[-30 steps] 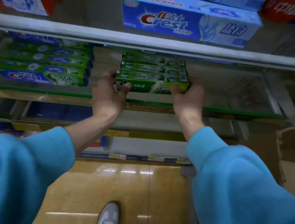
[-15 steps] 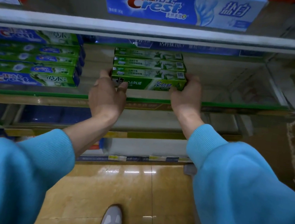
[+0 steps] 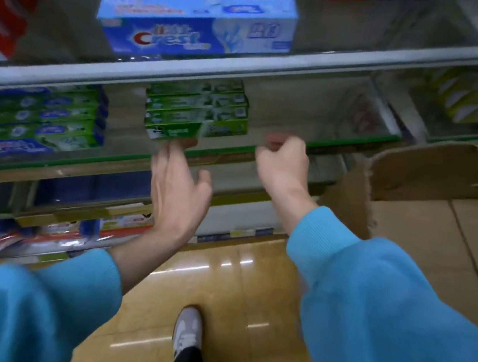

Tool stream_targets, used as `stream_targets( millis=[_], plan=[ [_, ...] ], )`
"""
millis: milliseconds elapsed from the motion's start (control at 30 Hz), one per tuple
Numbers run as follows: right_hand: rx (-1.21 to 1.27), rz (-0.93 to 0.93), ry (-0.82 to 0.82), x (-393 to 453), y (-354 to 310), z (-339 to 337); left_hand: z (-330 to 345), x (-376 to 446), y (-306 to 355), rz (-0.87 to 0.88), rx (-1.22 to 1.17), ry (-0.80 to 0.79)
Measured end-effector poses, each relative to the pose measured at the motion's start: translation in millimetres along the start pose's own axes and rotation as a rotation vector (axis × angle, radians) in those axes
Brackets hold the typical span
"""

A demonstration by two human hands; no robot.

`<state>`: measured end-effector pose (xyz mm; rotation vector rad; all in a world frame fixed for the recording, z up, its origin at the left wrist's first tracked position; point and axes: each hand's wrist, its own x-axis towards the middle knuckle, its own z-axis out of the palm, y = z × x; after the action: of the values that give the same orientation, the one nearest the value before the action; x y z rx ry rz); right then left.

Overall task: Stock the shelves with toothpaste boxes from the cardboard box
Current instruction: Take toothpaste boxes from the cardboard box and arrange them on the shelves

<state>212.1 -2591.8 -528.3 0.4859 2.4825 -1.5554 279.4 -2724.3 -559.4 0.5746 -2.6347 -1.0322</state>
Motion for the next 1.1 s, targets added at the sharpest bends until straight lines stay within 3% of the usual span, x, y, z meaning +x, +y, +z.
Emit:
stream_targets(
  millis=[333, 467, 567, 700, 933, 1100],
  plan=[
    [0.112, -0.156, 0.334, -51, 12, -172, 33, -67, 190, 0.382, -0.302, -0.136],
    [0.119, 0.091, 0.368, -50, 48, -226, 56, -86, 244, 0.47, -0.317, -0.325],
    [0.106, 0.413, 0.281, -53, 82, -249, 96, -91, 265, 0.45, -0.096, -0.604],
    [0.228, 0.722, 0.204, -58, 126, -252, 155, -91, 274, 0.419, 0.405, -0.984],
    [0.569, 1.01, 0.096, -46, 152, -234, 202, -68, 255, 0.371, 0.853, -1.169],
    [0.717, 1.13, 0.072, -41, 172, -222, 212, -53, 246, 0.312, 0.95, -1.249]
  ],
)
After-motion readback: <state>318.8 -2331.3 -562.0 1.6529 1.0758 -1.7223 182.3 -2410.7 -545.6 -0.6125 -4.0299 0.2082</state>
